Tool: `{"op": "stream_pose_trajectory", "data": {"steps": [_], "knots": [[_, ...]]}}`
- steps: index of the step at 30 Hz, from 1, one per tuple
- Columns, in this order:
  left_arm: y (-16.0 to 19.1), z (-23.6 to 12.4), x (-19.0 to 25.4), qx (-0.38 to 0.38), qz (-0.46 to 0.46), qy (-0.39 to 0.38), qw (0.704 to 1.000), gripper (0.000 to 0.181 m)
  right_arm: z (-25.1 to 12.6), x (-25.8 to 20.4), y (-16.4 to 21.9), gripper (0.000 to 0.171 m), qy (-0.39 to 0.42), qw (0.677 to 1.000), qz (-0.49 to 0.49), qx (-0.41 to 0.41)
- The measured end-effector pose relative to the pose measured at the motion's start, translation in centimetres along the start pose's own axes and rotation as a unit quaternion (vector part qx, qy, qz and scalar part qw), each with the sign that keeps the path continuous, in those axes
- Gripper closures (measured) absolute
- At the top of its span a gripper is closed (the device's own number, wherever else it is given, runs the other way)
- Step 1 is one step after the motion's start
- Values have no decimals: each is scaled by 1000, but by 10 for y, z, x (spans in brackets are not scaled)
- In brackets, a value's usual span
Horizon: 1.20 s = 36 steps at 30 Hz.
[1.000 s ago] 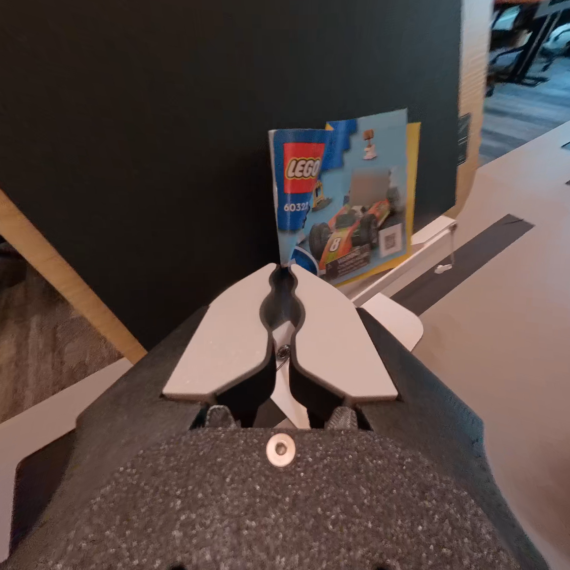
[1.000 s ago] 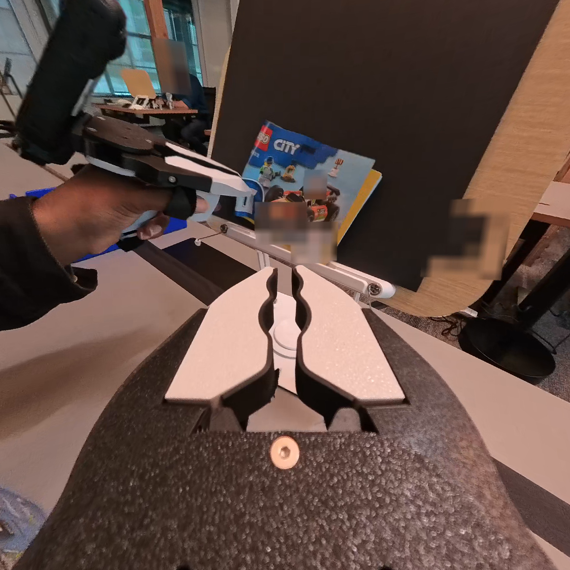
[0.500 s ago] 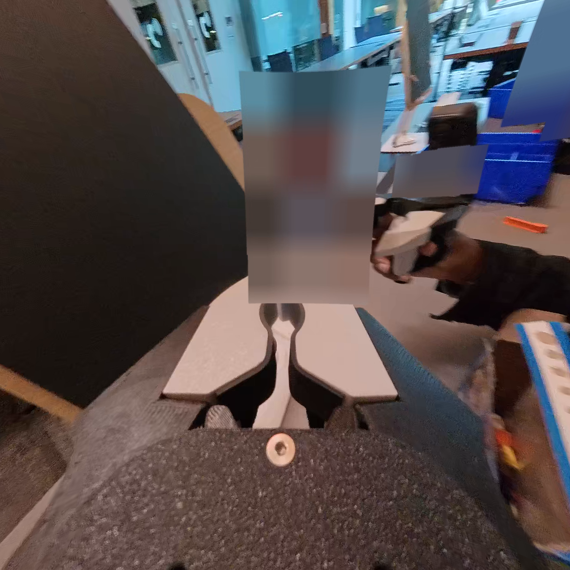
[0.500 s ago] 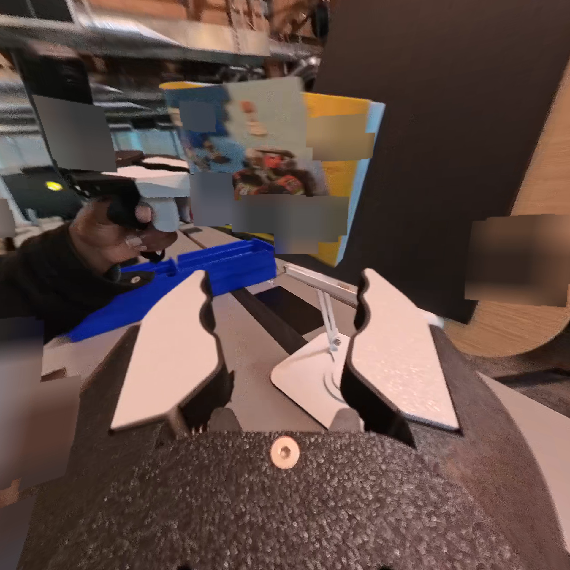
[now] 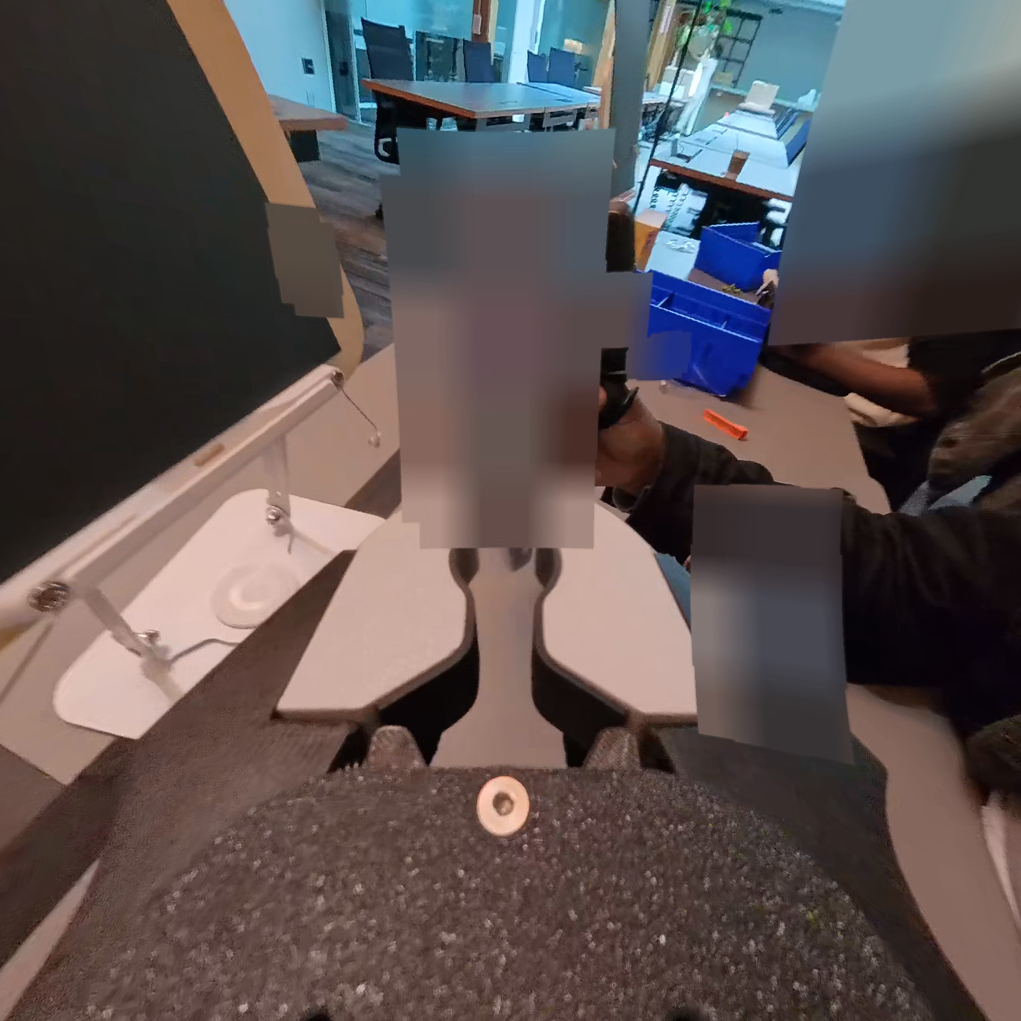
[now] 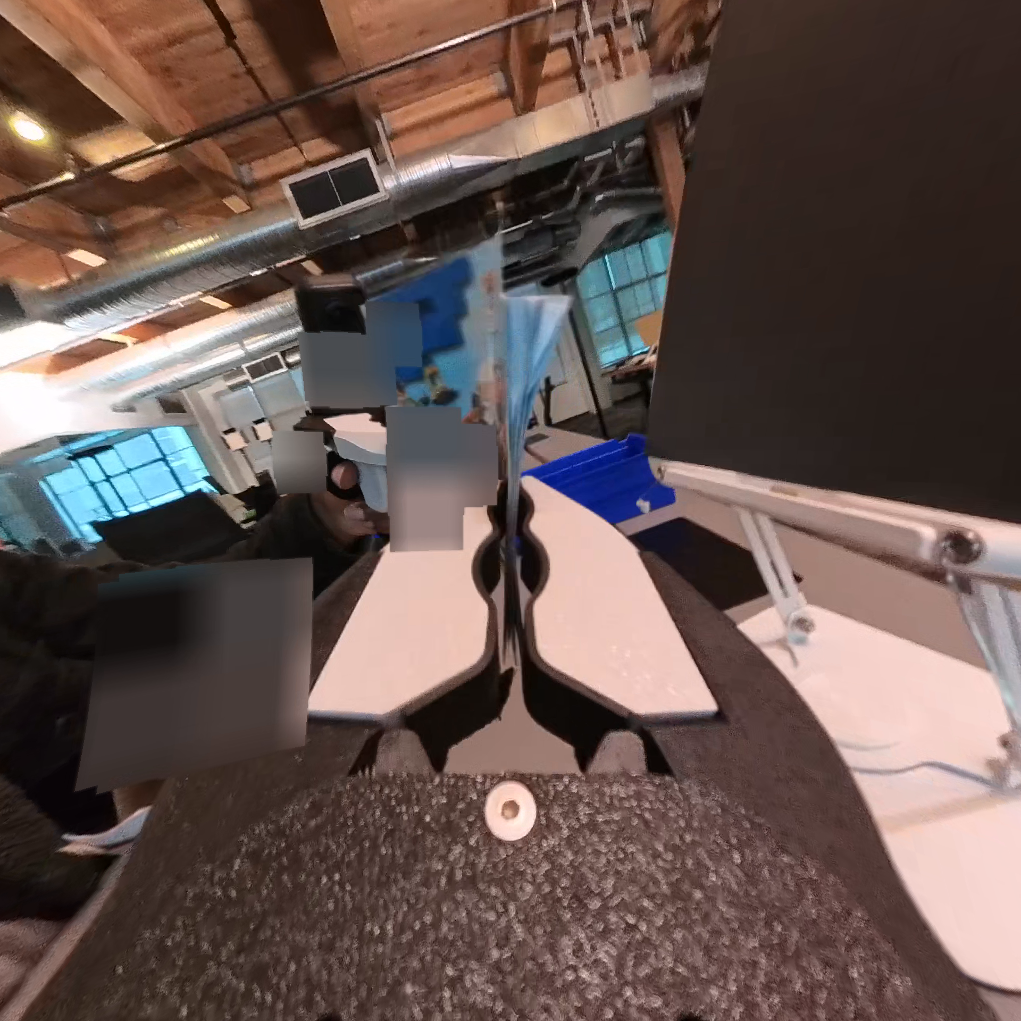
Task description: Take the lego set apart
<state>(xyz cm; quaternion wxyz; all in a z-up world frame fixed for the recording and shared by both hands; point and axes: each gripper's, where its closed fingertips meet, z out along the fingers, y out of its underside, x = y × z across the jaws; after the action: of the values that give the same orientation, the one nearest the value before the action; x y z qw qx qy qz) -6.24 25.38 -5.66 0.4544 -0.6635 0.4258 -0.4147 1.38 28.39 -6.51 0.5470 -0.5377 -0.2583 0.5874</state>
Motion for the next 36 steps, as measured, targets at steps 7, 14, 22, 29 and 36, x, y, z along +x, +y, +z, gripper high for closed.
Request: {"op": "stream_pose_trajectory", "data": {"steps": [7,14,22,29,36], "knots": [[13,-5,2,47,-84,99,990,132,3,-11,15,170,-79,993,87,-30],[14,-17,16,105,-140,208,962,161,2,-35,18,170,-159,982,96,-36],[18,-13,22,120,-128,187,966,174,-1,-43,21,170,-172,982,65,-35],[27,-15,24,86,-73,137,984,179,11,-48,34,111,-129,988,-9,-84],[36,-14,26,53,-22,80,995,178,19,-50,46,160,-110,985,-55,-124]]}}
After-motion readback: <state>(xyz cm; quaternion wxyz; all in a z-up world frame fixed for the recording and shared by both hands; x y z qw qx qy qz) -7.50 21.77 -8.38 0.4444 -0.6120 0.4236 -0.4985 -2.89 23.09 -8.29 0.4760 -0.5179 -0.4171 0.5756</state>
